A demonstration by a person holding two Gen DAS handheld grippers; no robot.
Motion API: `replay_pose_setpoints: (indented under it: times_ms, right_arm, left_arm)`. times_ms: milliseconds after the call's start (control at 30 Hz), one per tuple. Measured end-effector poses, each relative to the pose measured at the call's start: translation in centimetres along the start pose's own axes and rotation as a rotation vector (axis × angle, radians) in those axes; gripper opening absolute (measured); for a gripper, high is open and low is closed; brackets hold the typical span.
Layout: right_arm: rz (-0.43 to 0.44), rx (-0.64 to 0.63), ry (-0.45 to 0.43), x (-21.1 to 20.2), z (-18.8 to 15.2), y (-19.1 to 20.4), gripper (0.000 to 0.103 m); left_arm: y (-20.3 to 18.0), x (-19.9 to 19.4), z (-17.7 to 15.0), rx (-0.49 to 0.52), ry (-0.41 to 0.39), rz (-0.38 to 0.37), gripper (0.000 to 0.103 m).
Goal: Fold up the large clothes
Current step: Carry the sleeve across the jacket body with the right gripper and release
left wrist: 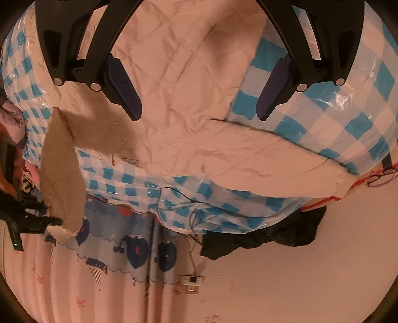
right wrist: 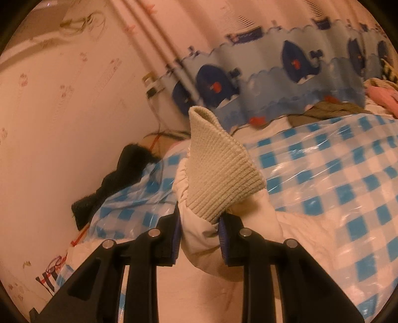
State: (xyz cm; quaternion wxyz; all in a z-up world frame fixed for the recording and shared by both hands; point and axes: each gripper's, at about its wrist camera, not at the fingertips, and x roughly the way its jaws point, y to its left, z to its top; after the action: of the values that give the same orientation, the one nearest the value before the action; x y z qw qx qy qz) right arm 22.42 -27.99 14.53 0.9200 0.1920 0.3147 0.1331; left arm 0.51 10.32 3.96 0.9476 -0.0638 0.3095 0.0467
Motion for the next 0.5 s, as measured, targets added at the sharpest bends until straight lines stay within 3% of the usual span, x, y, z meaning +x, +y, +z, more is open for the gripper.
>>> replay_pose_setpoints:
  times_ms: [267, 500]
  right_arm:
    - [-0.013, -0.048, 0.133, 7.7, -6.6, 4.2, 0.026]
    - [-0.081, -0.137, 0.256, 14.6, -13.7, 6.8, 0.028]
  left_arm:
    - [2.5, 0.0, 0.1, -0.046, 0.017, 0.009, 0.089]
    - [3.3, 0.4, 0.3, -0.067, 0.034, 0.012, 0.089]
